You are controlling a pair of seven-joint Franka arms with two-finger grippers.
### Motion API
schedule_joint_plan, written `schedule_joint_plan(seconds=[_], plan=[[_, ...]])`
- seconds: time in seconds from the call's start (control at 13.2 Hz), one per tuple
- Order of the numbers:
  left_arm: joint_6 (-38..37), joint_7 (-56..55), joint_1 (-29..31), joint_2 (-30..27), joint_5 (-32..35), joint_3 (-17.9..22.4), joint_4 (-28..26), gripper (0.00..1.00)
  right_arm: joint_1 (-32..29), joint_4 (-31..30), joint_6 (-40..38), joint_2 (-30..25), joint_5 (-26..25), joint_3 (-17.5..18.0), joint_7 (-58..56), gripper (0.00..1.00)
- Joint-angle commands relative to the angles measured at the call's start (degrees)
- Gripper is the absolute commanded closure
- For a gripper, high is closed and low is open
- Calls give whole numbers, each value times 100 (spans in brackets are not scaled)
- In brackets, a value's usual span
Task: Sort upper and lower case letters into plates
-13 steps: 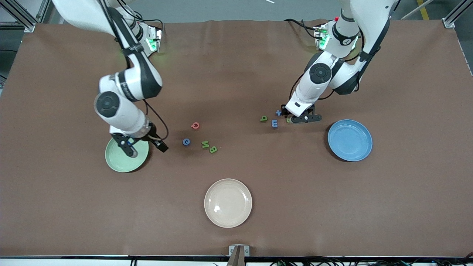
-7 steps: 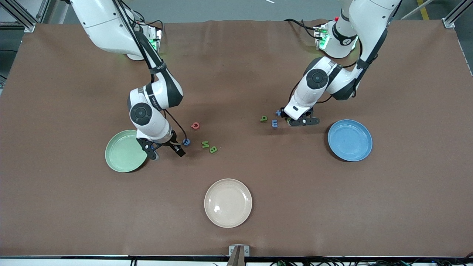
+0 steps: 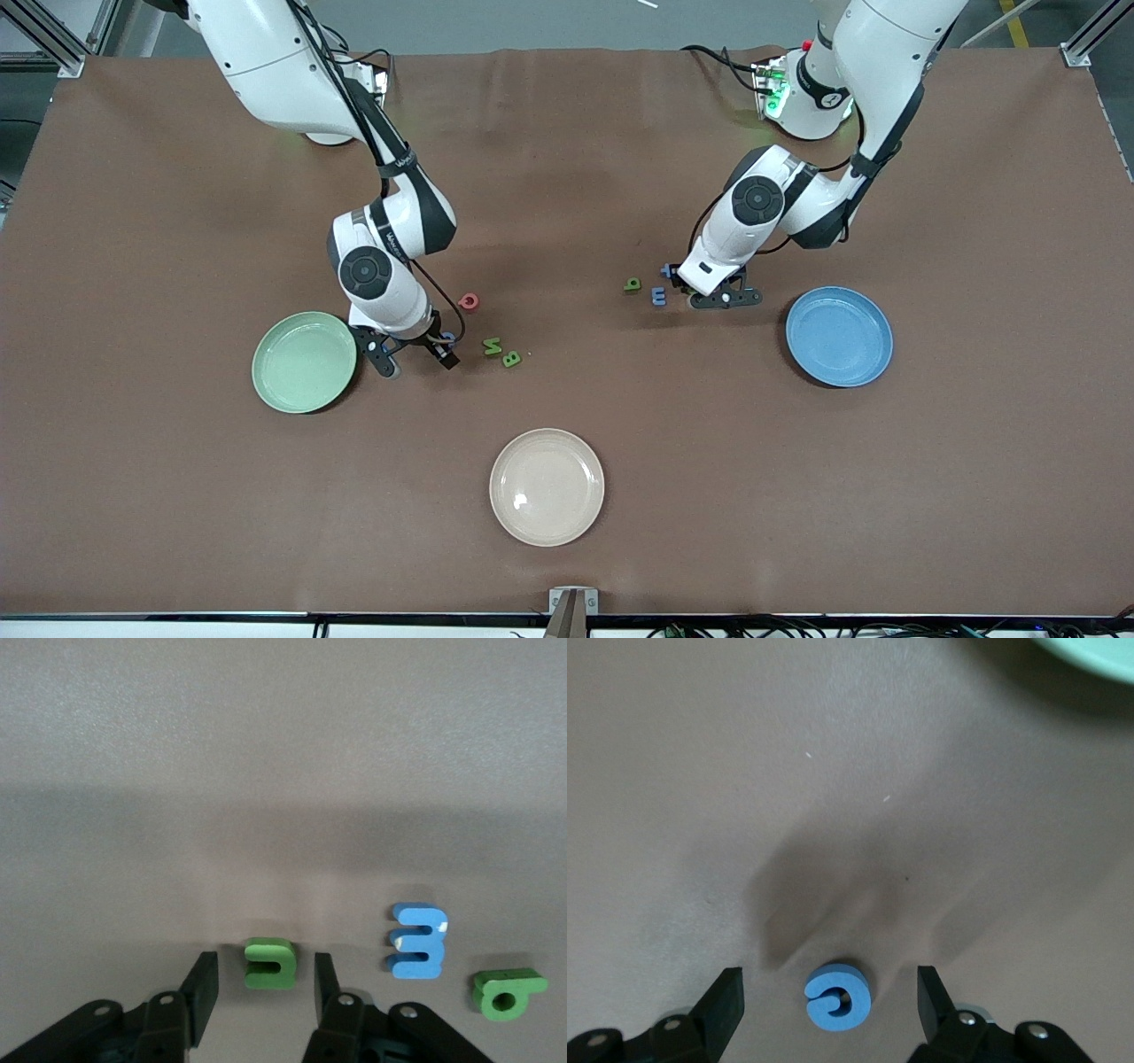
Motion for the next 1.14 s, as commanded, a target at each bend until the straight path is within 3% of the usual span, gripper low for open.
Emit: schedule_joint_plan(seconds=[0.0, 0.53, 0.61, 0.76, 0.91, 1.06], plan=[[47, -176, -11, 85, 169, 44, 67, 52, 144, 84, -4, 140, -5, -77, 116, 20], [47, -185, -20, 278, 178, 53, 155, 64, 162, 93, -21, 167, -5, -69, 125, 41], [47, -177, -19, 278, 178, 53, 164, 73, 162, 102, -21, 167, 4, -69, 125, 46], [30, -168, 33, 182, 186, 62, 190, 93, 162, 111, -21, 176, 4, -69, 116, 65], [-180, -133, 147, -124, 186, 202, 304, 98, 153, 154, -56, 176, -5, -69, 107, 86], [-688, -98, 392, -388, 186, 229, 601, 98, 110, 233, -92, 167, 4, -69, 64, 95]])
